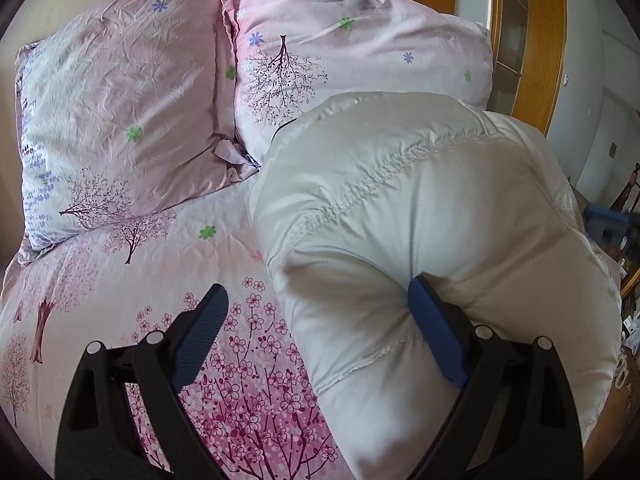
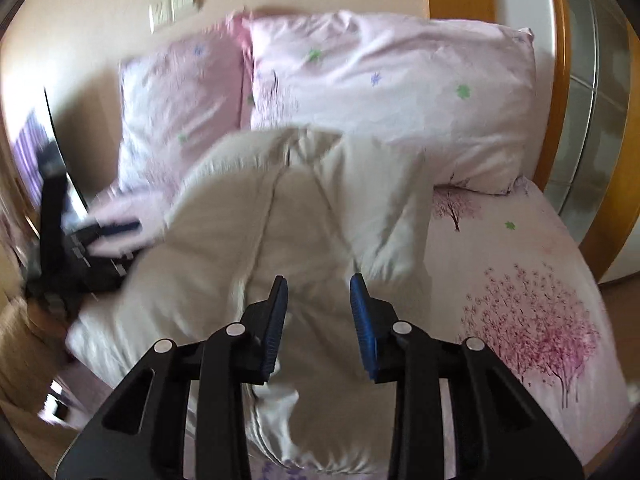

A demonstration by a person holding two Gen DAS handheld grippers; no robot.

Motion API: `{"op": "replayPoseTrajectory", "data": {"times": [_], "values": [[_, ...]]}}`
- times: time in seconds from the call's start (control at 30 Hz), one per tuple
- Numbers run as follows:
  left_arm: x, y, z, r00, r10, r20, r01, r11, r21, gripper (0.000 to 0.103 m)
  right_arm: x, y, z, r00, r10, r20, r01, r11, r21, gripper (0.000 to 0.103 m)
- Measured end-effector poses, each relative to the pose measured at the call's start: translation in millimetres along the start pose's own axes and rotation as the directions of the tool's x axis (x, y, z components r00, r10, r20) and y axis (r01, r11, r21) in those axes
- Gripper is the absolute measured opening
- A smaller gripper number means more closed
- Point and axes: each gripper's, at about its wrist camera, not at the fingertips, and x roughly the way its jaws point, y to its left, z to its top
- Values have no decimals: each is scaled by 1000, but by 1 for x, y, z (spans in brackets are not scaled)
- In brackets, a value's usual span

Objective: Fold large clothes

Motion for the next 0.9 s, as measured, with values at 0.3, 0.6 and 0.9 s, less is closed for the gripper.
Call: {"op": "replayPoseTrajectory", "data": {"times": [0.3,0.6,0.9], "values": [[1,-1,-3,1000,-19,18,19,1000,-14,92,33,-13,-35,999,39,-11,-38,996,76,35],[4,-2,-3,999,-35,32,35,999,-16,92,42,-19,-45,996,86,-1,-85,989,118,36],[1,-2,2,998,-24,49,25,1000,-8,92,50,-19,-44,996,85,-24,-82,989,120,36]]}}
